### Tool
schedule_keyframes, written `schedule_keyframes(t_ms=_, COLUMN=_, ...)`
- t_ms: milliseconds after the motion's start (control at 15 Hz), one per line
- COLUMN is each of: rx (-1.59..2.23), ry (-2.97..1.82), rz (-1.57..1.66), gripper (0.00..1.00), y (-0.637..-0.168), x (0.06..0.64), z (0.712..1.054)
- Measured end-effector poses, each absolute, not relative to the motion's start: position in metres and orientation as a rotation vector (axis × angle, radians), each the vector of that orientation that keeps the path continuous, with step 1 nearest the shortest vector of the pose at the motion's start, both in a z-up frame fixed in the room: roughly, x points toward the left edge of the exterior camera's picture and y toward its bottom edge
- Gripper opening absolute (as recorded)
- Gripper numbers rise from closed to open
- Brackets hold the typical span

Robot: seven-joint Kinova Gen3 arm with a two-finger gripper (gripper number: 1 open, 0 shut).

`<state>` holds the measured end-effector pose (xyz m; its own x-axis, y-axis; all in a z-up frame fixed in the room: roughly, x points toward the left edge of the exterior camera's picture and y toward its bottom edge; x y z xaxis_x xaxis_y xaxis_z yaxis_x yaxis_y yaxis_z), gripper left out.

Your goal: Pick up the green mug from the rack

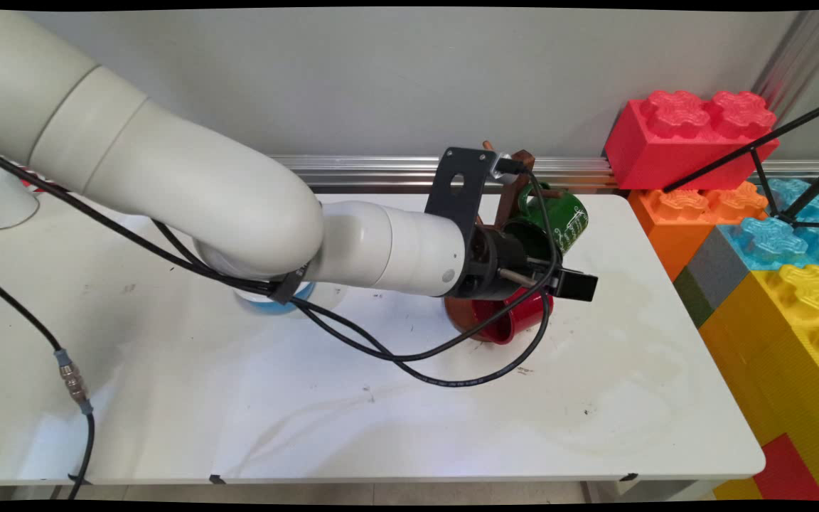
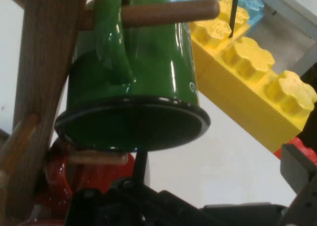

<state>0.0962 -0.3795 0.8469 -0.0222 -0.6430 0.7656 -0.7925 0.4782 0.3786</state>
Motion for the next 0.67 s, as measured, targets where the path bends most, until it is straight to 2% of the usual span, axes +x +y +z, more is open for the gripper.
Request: schedule_keyframes(t_ms=667, rx=1.215, ry=-1.694, rz=0.207, gripper=1.0, y=-0.3879, x=0.0902, z=0.8517)
